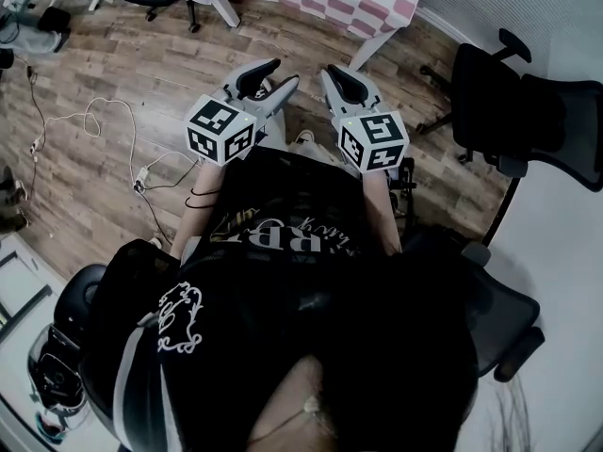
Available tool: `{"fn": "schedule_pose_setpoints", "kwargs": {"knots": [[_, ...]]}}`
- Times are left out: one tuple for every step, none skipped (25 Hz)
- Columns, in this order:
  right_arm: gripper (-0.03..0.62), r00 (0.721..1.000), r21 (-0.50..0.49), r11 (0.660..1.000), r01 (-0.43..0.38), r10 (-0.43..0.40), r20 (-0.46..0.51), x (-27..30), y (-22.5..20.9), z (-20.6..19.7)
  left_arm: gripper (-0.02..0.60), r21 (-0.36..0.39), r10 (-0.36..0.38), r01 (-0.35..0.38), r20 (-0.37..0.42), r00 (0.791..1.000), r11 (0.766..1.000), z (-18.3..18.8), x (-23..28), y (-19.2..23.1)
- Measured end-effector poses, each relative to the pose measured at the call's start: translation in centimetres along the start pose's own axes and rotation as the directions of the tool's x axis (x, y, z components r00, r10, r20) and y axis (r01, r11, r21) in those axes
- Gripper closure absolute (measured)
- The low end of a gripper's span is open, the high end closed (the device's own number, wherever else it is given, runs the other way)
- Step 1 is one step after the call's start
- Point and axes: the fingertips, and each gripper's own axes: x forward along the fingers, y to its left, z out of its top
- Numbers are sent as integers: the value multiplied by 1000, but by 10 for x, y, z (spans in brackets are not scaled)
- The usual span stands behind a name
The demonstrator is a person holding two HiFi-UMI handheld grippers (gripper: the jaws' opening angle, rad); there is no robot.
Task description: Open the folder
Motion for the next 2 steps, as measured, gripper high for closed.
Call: {"fn": "schedule_pose_setpoints", "kwargs": {"knots": [[556, 1000, 1, 1000, 1, -1, -1, 0, -3, 0, 399, 1, -2, 2, 0, 1000, 1000, 1, 2, 0], [556, 1000, 1, 1000, 3, -3, -2, 0, -5, 0, 399, 1, -3, 3, 0, 1000, 1000, 2, 5, 0]]}}
